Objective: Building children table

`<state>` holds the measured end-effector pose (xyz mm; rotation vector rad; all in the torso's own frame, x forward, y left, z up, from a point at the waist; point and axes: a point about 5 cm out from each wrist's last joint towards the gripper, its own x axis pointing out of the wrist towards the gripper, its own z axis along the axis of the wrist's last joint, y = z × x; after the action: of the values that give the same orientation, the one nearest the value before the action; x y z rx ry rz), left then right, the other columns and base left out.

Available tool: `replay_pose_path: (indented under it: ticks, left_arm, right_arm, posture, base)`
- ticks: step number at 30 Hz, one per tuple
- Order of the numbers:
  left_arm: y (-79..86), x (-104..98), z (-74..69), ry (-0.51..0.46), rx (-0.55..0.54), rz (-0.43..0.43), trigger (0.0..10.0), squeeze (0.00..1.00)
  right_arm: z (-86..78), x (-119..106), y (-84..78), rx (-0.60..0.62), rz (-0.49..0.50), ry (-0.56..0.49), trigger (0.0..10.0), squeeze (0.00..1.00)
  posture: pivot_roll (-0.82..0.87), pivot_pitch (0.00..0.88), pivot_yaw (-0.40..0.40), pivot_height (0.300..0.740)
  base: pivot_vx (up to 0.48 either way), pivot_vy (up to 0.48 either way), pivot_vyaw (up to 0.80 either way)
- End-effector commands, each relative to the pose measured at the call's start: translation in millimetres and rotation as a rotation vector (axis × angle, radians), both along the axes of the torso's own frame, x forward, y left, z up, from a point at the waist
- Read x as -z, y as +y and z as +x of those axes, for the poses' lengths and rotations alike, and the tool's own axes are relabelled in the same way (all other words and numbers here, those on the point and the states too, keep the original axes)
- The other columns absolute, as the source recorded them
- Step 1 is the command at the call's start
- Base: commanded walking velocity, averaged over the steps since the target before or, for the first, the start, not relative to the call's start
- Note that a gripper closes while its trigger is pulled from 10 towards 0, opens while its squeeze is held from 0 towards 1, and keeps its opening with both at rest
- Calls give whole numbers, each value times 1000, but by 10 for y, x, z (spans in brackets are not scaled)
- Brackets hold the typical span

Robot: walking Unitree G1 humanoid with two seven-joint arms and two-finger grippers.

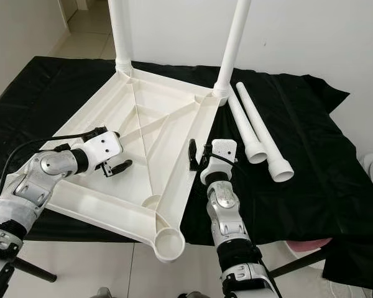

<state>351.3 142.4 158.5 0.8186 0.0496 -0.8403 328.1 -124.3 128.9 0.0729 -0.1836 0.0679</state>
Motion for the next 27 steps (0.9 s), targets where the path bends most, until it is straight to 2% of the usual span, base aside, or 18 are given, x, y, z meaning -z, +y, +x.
replay_pose_path:
  ticks: [1,4,7,9,15,20,24,26,27]
  left_arm:
    - [-38,-7,5,8,37,4,10000,0]
    - [-85,-7,0,31,84,-6,10000,0]
    - [-154,24,-42,107,157,-46,10000,0]
    - [-170,61,-57,145,195,-36,10000,0]
    - [-172,83,-57,169,218,-25,10000,0]
    - [-104,114,59,169,154,38,10000,0]
    - [-58,87,161,152,69,42,10000,0]
    - [-58,87,161,152,69,42,10000,0]
    - [-48,54,201,149,37,18,10000,0]
  right_arm:
    - [-18,21,11,0,-3,8,10000,0]
    - [-22,23,11,0,-5,8,10000,0]
    - [-29,23,11,2,-3,8,10000,0]
    - [-37,23,11,3,-2,8,10000,0]
    - [-44,25,9,5,-2,9,10000,0]
    - [-55,26,-1,13,-2,10,10000,0]
    - [-62,26,-6,17,0,10,10000,0]
    - [-62,26,-6,17,0,10,10000,0]
    - [-65,29,-7,19,0,10,10000,0]
  posture:
    - [28,45,-28,740]
    - [26,45,-27,740]
    - [21,47,-22,740]
    - [18,51,-19,740]
    - [16,53,-17,740]
    - [10,60,-8,740]
    - [6,62,-4,740]
    - [6,62,-4,740]
    - [5,63,-3,740]
  base:
    - [0,0,0]
    - [0,0,0]
    - [0,0,0]
    - [0,0,0]
    - [0,0,0]
    - [0,0,0]
    - [0,0,0]
    - [0,0,0]
    - [0,0,0]
